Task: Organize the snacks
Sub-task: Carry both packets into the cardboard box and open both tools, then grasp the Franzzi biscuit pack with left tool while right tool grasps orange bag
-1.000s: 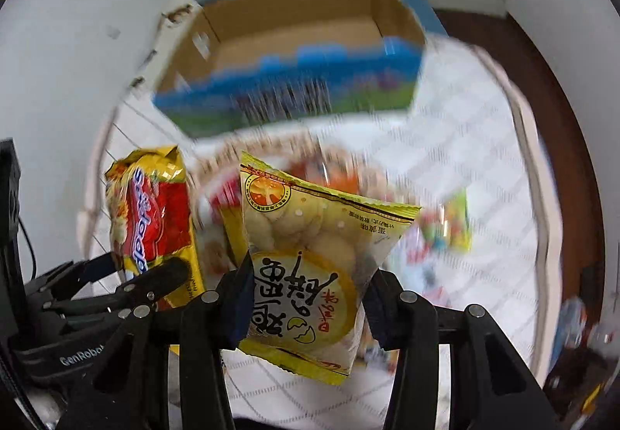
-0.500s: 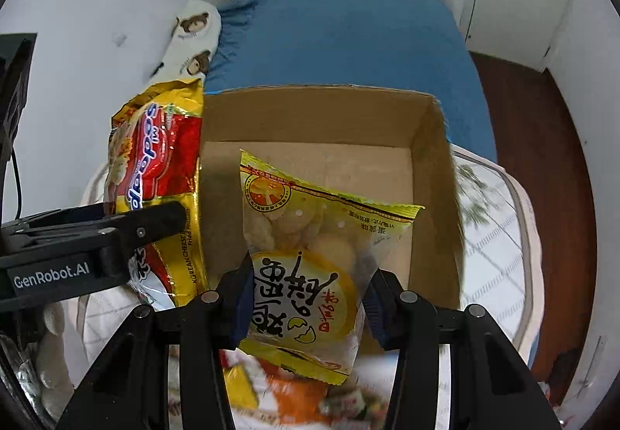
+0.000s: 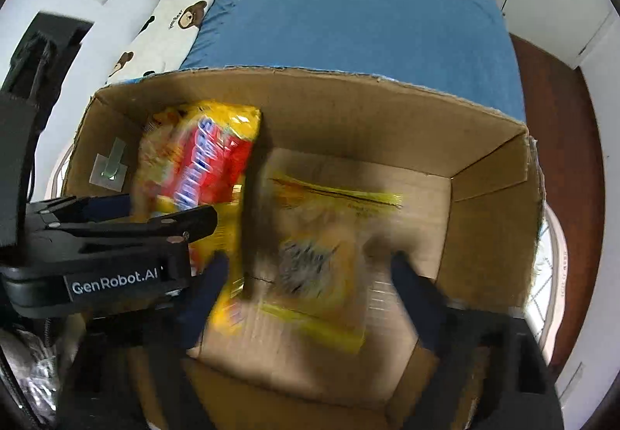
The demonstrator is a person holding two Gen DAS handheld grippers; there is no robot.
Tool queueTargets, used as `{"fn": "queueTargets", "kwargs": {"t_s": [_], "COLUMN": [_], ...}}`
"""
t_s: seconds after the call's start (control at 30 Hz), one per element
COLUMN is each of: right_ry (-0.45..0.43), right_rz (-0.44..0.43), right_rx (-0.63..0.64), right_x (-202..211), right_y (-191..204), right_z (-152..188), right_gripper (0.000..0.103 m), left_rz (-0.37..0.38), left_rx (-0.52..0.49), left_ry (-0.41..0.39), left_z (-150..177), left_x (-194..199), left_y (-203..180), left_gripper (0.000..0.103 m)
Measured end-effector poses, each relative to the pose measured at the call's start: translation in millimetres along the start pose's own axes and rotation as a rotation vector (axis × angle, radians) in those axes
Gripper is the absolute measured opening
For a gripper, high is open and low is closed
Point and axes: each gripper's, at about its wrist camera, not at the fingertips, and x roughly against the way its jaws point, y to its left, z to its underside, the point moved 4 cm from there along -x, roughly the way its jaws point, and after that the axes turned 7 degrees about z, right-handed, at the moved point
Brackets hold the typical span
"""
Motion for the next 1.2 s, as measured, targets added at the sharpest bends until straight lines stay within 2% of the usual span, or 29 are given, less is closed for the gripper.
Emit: {"fn": "queueTargets", "kwargs": {"t_s": [0.13, 0.33, 0.8, 1.07, 1.2], "right_ry": [-0.008, -0.048, -0.212, -0.294, -0.301], "right_rz": [0.026, 0.055, 0.124, 0.133, 0.105], "right_rx": [-0.025, -0.056, -0.081, -0.084, -0.115], "right_x": [3, 24, 110, 158, 171], "right_y": [-8, -3, 6, 21, 26], "right_z": [6, 30, 110, 154, 183], "right_gripper": [0.092, 0.092, 0.092, 0.092, 0.092], "left_rz": [-0.013, -0.042, -0.076, -0.051, -0.036], "left_rx": [0.009, 0.015, -0.048, -0.064, -0.062], "left_ry": [-0.020, -0.101, -0.295, -0.358, -0.377], "left_z": [1, 18, 111, 155, 183], "left_x": [7, 32, 103, 136, 148], "left_y": [7, 20, 10, 6, 9], "left_gripper": [0.086, 0.086, 0.086, 0.086, 0.086]}}
